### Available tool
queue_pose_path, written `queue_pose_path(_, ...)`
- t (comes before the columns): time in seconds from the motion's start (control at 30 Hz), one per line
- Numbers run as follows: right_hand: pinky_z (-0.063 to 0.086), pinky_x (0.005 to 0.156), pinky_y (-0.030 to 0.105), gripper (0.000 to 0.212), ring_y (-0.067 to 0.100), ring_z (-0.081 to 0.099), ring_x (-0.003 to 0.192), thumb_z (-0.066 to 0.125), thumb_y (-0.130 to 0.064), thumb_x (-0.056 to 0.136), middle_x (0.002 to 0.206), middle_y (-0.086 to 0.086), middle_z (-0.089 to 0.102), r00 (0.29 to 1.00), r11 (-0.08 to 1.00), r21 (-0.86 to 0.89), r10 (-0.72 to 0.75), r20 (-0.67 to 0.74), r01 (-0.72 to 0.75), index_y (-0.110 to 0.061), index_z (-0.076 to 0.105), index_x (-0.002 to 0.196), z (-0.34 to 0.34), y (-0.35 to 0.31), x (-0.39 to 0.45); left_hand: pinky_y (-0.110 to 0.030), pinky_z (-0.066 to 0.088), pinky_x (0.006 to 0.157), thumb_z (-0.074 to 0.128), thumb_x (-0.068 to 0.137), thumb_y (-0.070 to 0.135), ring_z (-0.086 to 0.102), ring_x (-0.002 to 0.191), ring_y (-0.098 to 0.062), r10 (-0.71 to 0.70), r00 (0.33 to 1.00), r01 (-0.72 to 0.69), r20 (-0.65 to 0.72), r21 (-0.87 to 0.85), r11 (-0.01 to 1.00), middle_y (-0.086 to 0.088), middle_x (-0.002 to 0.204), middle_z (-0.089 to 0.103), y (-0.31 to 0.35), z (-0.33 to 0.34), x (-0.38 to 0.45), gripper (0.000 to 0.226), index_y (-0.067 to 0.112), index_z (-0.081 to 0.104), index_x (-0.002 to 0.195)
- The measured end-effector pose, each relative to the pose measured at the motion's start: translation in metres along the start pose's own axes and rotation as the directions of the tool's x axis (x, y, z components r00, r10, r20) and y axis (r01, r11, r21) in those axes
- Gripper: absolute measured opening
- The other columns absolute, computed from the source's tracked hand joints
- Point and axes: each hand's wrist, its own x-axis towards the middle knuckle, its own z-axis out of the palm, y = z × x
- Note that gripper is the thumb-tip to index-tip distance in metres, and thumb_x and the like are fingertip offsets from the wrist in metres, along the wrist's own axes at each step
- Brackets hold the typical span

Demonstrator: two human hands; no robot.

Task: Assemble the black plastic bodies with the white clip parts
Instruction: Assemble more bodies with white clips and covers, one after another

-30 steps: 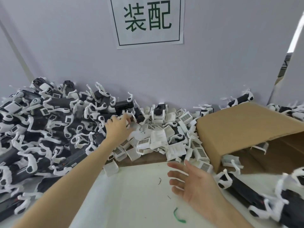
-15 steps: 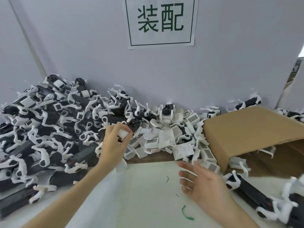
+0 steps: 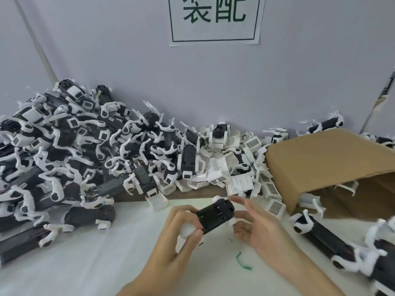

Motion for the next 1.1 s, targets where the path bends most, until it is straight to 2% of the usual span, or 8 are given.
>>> queue_pose_path(0.13, 0.046, 0.066, 0.025, 0.064, 0.014, 0.052, 0.07, 0.085, -0.052, 0.079, 0.088, 0.001, 0.061, 0.993, 0.9, -0.427, -0.045, 0.105, 0.086, -0.044, 0.063, 0.138, 0.009, 0.003, -0.009, -0.018, 0.052, 0.085, 0.057, 0.102, 0.045, 0.06, 0.109, -0.022, -0.166, 0.986, 0.16, -0.012, -0.209, 0.965, 0.0, 0.131, 0.059, -0.001, -0.006, -0.003, 0.035, 0.017, 0.055, 0.123)
queue_pose_path(0.23, 0.049, 0.07, 0.024, 0.063, 0.01, 0.055, 0.069, 0.087, -0.056, 0.066, 0.108, 0.001, 0.065, 0.994, 0.745, -0.66, -0.109, 0.025, 0.098, -0.055, 0.065, 0.125, 0.019, 0.007, -0.014, -0.014, 0.049, 0.075, 0.054, 0.103, 0.044, 0.058, 0.092, -0.011, -0.269, 0.963, 0.253, -0.022, -0.27, 0.929, 0.005, 0.124, 0.064, -0.002, -0.01, -0.001, 0.027, 0.024, 0.058, 0.121)
queue_pose_path(0.4, 0.047, 0.092, 0.072, 0.066, 0.019, 0.071, 0.104, 0.088, -0.054, 0.062, 0.122, -0.011, 0.072, 0.993, 0.806, -0.589, -0.106, -0.043, 0.06, -0.037, 0.066, 0.122, 0.03, 0.007, -0.017, -0.045, 0.046, 0.095, 0.051, 0.101, 0.061, 0.064, 0.102, -0.027, -0.334, 0.941, 0.305, -0.054, -0.293, 0.906, -0.001, 0.116, 0.066, -0.01, -0.01, 0.001, 0.045, 0.029, 0.055, 0.132)
queue_pose_path(0.5, 0.053, 0.093, 0.051, 0.068, 0.024, 0.07, 0.114, 0.082, -0.058, 0.07, 0.121, -0.003, 0.076, 0.997, 0.873, -0.486, -0.073, -0.035, 0.047, -0.029, 0.065, 0.129, 0.034, 0.009, -0.019, -0.046, 0.051, 0.094, 0.053, 0.092, 0.077, 0.065, 0.099, -0.033, -0.385, 0.922, 0.348, -0.05, -0.332, 0.877, -0.012, 0.117, 0.066, -0.009, -0.008, 0.002, 0.058, 0.035, 0.057, 0.132)
queue_pose_path(0.77, 0.05, 0.067, 0.015, 0.067, 0.019, 0.07, 0.071, 0.06, -0.078, 0.079, 0.09, 0.01, 0.078, 0.978, 0.865, -0.501, -0.139, -0.157, 0.043, -0.016, 0.079, 0.095, 0.046, 0.011, -0.023, -0.041, 0.053, 0.105, 0.067, 0.092, 0.055, 0.072, 0.114, -0.037, -0.39, 0.921, 0.361, 0.007, -0.396, 0.844, -0.018, 0.114, 0.073, -0.006, -0.007, 0.004, 0.04, 0.026, 0.063, 0.119)
queue_pose_path(0.83, 0.05, 0.067, 0.018, 0.065, 0.018, 0.069, 0.069, 0.062, -0.075, 0.088, 0.09, 0.012, 0.077, 0.979, 0.857, -0.513, -0.147, -0.144, 0.054, -0.013, 0.078, 0.094, 0.047, 0.009, -0.025, -0.045, 0.051, 0.107, 0.069, 0.091, 0.056, 0.072, 0.114, -0.037, -0.397, 0.918, 0.368, 0.021, -0.424, 0.828, -0.015, 0.113, 0.075, -0.006, -0.009, 0.004, 0.041, 0.026, 0.066, 0.118)
queue_pose_path(1.0, 0.049, 0.069, 0.015, 0.051, 0.016, 0.065, 0.07, 0.057, -0.07, 0.093, 0.091, 0.006, 0.077, 0.968, 0.798, -0.586, -0.236, -0.085, 0.143, -0.023, 0.076, 0.095, 0.046, 0.002, -0.027, -0.022, 0.052, 0.09, 0.07, 0.088, 0.063, 0.07, 0.107, -0.02, -0.37, 0.929, 0.351, 0.008, -0.338, 0.873, -0.001, 0.115, 0.075, -0.003, -0.009, 0.003, 0.049, 0.041, 0.062, 0.131)
queue_pose_path(1.1, 0.051, 0.087, 0.018, 0.048, 0.016, 0.068, 0.102, 0.065, -0.064, 0.088, 0.113, 0.0, 0.075, 0.97, 0.8, -0.563, -0.242, 0.013, 0.207, -0.035, 0.07, 0.126, 0.041, 0.002, -0.026, -0.02, 0.052, 0.084, 0.071, 0.085, 0.063, 0.066, 0.091, -0.01, -0.343, 0.939, 0.333, 0.001, -0.24, 0.912, 0.013, 0.109, 0.074, -0.001, -0.01, 0.004, 0.052, 0.05, 0.06, 0.134)
